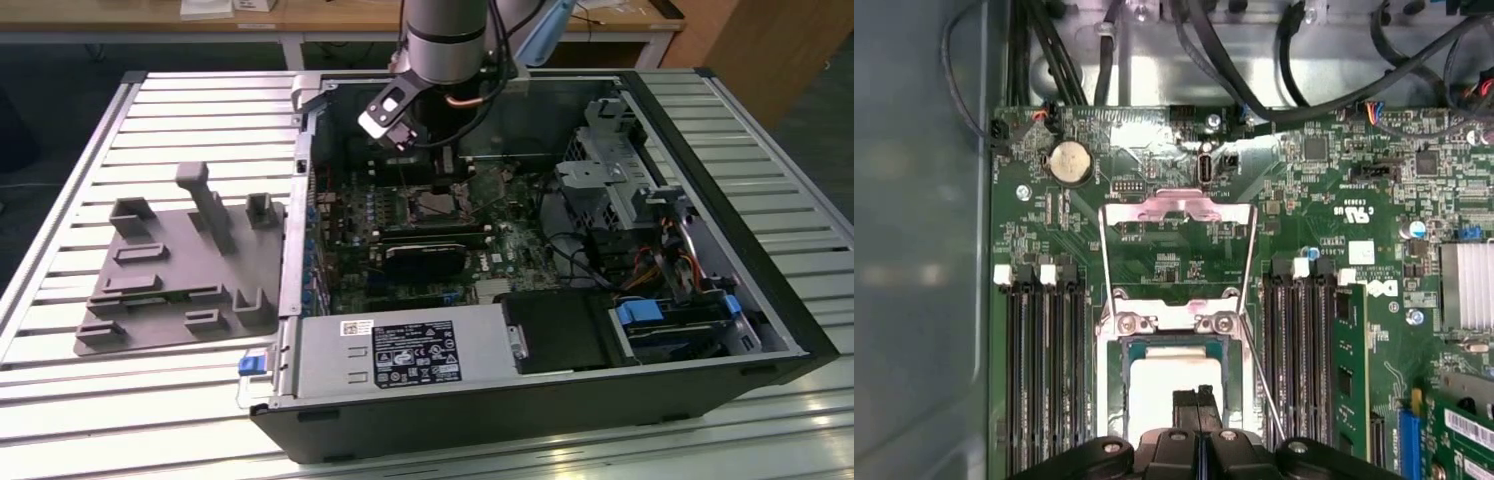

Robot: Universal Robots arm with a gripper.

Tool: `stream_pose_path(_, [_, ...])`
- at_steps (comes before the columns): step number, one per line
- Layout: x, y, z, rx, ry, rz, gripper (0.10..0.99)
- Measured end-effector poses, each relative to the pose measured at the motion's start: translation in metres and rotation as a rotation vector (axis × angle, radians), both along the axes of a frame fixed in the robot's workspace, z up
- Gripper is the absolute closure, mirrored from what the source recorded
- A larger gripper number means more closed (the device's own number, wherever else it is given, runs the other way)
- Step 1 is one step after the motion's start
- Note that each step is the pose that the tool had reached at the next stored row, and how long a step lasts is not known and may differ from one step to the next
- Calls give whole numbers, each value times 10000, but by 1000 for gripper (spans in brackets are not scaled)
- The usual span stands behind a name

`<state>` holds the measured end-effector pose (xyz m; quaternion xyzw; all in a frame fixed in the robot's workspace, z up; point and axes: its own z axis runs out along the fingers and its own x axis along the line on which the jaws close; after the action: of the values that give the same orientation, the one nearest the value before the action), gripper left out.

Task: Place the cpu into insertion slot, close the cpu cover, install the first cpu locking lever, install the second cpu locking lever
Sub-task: 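Place the cpu into insertion slot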

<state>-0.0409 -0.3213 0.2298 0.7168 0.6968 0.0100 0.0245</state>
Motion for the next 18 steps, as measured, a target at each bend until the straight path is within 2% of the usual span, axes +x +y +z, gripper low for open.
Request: stream_pose_path(18, [0, 0, 355, 2, -1, 71, 984])
